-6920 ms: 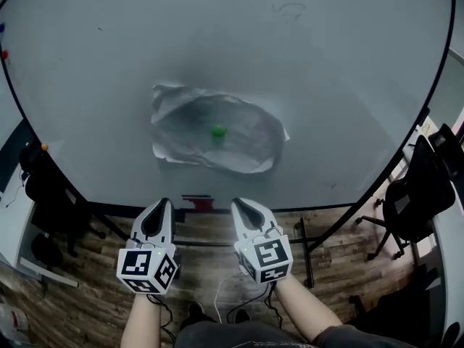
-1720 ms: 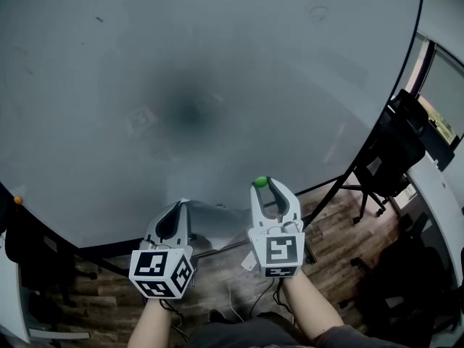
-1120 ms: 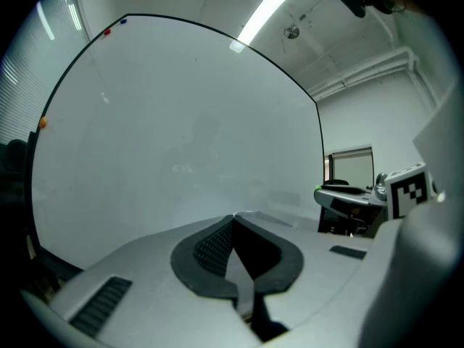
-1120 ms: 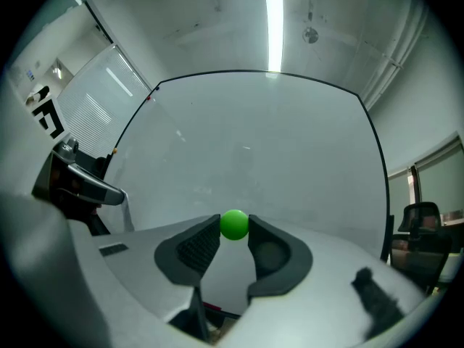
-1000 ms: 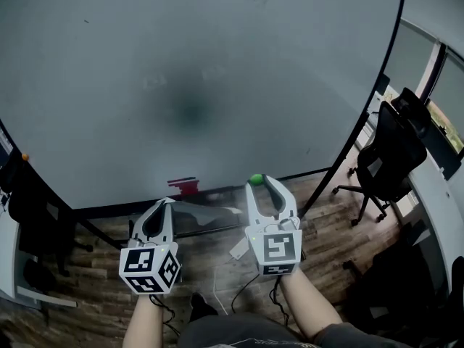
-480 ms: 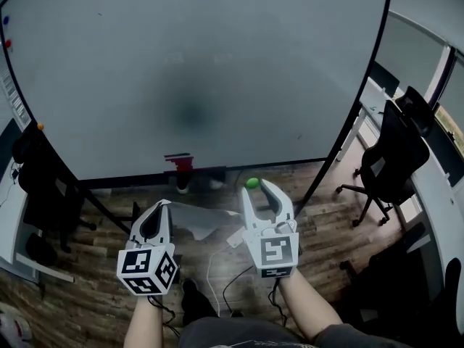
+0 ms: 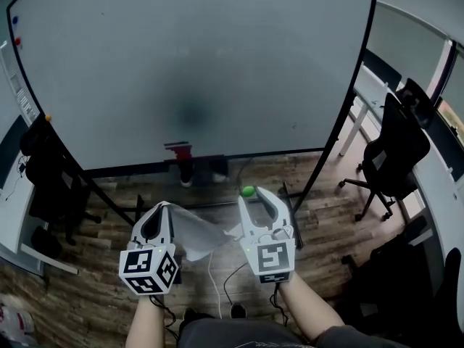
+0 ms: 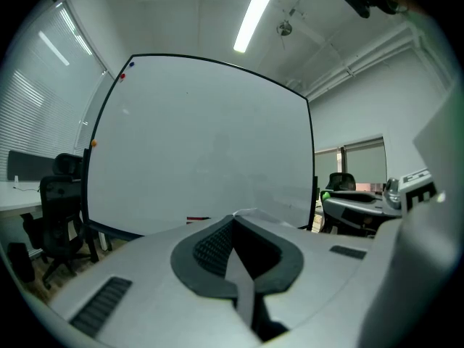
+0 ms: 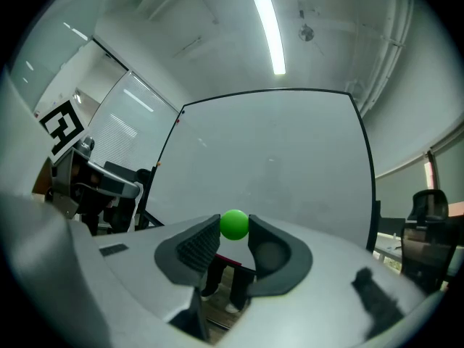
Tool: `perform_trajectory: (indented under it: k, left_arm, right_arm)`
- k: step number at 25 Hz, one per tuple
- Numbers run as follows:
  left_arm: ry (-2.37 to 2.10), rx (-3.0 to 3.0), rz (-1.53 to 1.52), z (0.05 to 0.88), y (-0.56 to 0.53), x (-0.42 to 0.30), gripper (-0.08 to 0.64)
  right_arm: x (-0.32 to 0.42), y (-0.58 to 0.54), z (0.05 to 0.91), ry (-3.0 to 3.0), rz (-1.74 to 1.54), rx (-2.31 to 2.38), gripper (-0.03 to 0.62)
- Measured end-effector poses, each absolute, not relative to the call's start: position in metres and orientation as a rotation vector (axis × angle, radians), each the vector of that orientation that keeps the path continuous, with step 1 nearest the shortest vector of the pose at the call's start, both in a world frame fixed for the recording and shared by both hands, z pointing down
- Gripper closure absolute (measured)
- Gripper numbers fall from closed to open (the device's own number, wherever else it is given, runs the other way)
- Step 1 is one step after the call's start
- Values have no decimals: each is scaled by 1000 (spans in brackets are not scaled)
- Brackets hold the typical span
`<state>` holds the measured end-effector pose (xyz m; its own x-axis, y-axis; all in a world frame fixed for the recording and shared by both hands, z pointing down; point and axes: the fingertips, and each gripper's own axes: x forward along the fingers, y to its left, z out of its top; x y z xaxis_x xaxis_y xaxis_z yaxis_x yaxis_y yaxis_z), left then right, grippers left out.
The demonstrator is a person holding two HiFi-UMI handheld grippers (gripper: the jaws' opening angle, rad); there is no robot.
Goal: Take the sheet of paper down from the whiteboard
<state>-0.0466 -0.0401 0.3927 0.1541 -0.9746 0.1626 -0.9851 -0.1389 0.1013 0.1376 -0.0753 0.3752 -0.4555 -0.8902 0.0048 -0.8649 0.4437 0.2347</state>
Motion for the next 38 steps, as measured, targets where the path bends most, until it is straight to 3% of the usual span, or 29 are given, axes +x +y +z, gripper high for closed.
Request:
perform_trajectory:
  k: [38]
  left_arm:
    - [-1750, 2382, 118, 406, 114, -158, 549]
  right_arm:
    - [37, 111, 382, -2368, -251, 1747, 468]
